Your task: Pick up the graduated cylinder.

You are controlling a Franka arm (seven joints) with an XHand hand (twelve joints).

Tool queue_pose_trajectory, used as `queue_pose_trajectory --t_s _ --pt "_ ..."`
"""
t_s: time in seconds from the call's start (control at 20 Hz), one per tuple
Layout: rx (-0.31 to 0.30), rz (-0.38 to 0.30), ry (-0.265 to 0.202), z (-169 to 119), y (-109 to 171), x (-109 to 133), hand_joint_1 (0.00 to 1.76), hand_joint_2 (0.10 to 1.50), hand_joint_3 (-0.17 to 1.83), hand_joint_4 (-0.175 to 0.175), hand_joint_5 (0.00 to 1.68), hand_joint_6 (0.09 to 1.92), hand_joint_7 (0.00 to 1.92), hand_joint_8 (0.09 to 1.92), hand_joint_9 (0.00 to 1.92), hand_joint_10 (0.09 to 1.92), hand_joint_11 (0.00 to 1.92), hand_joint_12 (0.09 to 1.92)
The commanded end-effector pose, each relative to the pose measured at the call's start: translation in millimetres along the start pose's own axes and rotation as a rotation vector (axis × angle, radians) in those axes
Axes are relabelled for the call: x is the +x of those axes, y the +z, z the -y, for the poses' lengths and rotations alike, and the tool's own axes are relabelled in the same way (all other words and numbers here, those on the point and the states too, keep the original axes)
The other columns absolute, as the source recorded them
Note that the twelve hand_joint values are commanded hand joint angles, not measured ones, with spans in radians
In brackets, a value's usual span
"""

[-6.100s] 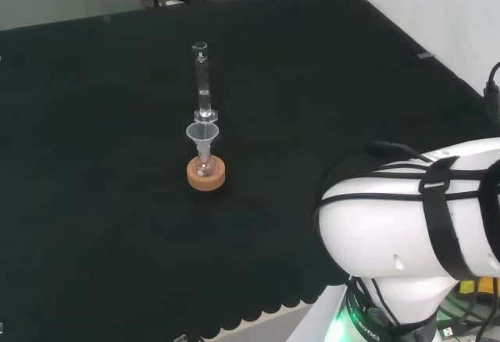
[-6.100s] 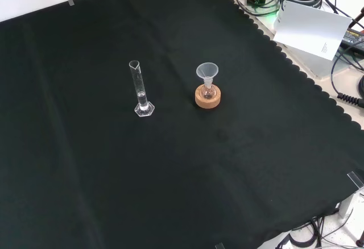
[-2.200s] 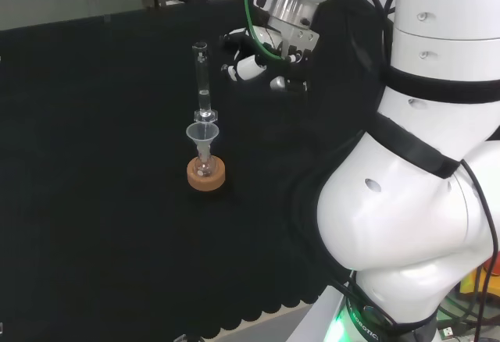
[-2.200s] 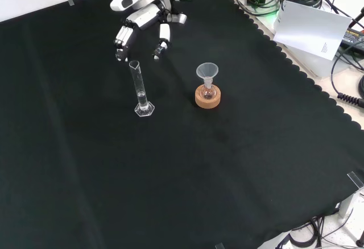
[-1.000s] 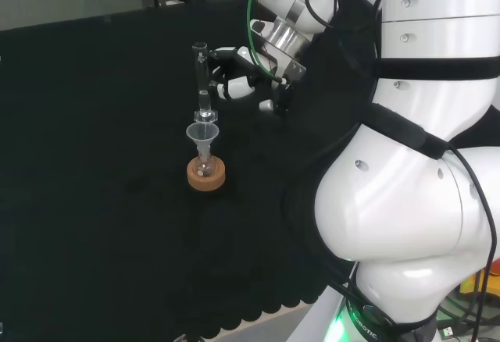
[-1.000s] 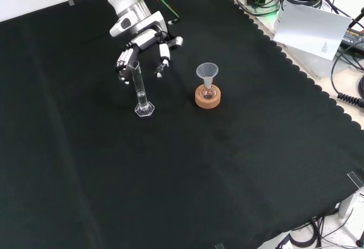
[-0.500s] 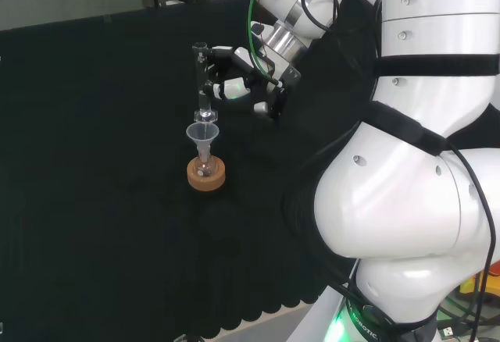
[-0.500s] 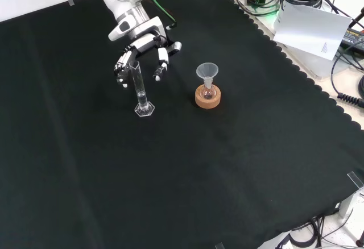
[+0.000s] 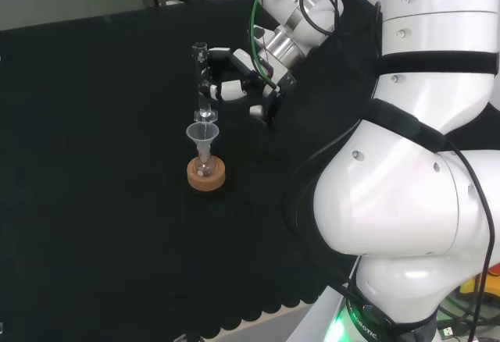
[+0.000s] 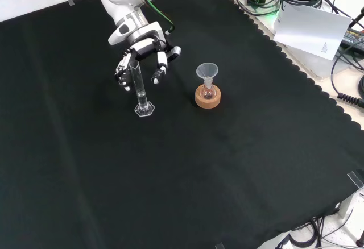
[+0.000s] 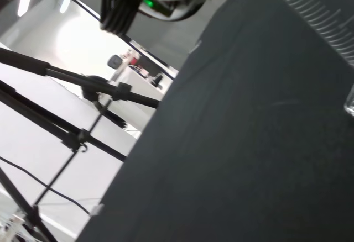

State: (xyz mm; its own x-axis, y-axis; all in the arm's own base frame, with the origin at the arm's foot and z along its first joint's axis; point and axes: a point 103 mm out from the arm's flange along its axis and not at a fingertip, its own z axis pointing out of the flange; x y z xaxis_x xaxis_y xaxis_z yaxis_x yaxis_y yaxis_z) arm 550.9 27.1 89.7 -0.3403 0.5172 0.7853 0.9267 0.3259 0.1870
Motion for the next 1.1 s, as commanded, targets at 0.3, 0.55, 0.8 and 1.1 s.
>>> queue_pose_trajectory --t_s 0.3,0.55,0.8,1.1 --pt "-0.033 -0.089 -0.044 -7 11 2 1.08 0.63 0.71 -0.034 0.58 0.46 0.53 0.59 0.81 0.42 0.54 1.24" --pt "-0.031 -0.121 -0.042 -6 13 -4 1.09 0.62 0.71 -0.035 0.57 0.5 0.55 0.59 0.84 0.42 0.58 1.21" --pt "-0.043 -0.147 -0.037 -5 16 -8 1.09 0.62 0.71 -0.038 0.55 0.52 0.55 0.59 0.86 0.42 0.62 1.2" --pt "-0.048 -0.165 -0.033 -5 18 -9 1.09 0.62 0.71 -0.043 0.5 0.51 0.54 0.6 0.88 0.41 0.66 1.18"
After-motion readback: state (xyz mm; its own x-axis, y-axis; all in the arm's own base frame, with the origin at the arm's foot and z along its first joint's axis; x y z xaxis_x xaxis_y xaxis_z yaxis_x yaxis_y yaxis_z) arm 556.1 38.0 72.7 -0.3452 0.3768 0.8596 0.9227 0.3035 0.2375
